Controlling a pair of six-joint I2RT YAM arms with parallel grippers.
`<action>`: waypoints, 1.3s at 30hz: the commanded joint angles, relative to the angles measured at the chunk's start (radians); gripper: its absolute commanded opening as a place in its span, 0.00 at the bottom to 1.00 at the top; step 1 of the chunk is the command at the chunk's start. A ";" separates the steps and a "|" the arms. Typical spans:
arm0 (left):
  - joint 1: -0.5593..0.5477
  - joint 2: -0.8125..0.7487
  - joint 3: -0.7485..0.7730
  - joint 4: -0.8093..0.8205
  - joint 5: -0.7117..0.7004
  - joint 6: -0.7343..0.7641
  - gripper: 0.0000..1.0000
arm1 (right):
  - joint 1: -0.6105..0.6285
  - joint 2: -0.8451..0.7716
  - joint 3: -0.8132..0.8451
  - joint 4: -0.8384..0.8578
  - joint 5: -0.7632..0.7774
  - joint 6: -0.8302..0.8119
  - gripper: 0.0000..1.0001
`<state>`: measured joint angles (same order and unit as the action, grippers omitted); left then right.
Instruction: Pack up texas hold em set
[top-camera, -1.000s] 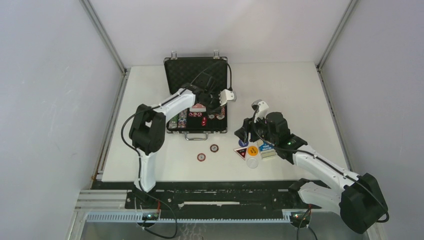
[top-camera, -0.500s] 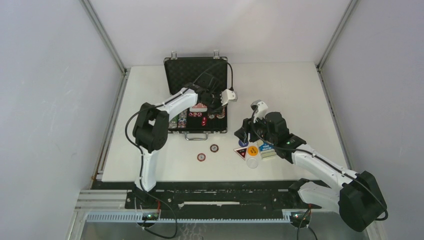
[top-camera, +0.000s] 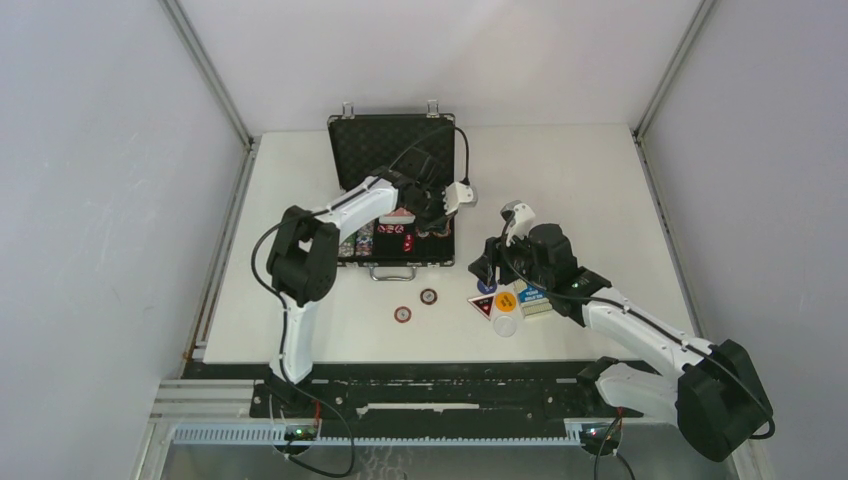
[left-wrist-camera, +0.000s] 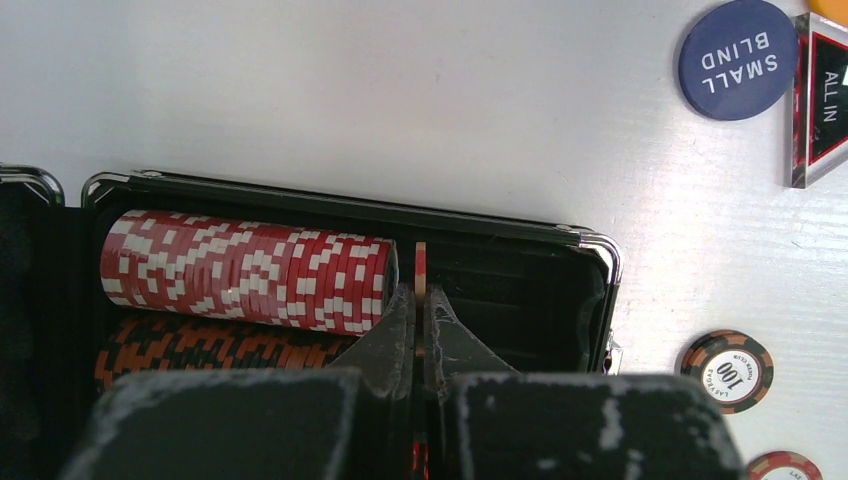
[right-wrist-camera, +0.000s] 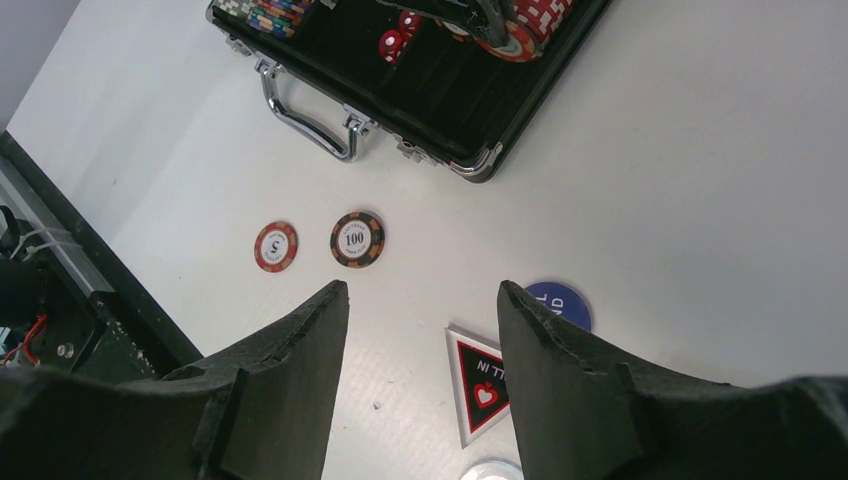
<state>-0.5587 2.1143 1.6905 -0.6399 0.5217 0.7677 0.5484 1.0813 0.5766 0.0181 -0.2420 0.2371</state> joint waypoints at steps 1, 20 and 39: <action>-0.010 -0.029 0.022 0.008 -0.011 -0.004 0.01 | 0.005 -0.016 0.005 0.042 0.002 -0.007 0.64; -0.011 0.033 0.058 -0.040 -0.074 -0.006 0.01 | 0.004 -0.004 -0.002 0.057 0.002 -0.009 0.64; -0.012 0.038 0.088 -0.031 -0.120 -0.013 0.22 | 0.004 -0.006 -0.003 0.050 0.005 -0.013 0.64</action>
<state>-0.5701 2.1582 1.7214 -0.6773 0.4320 0.7601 0.5503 1.0817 0.5766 0.0189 -0.2417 0.2367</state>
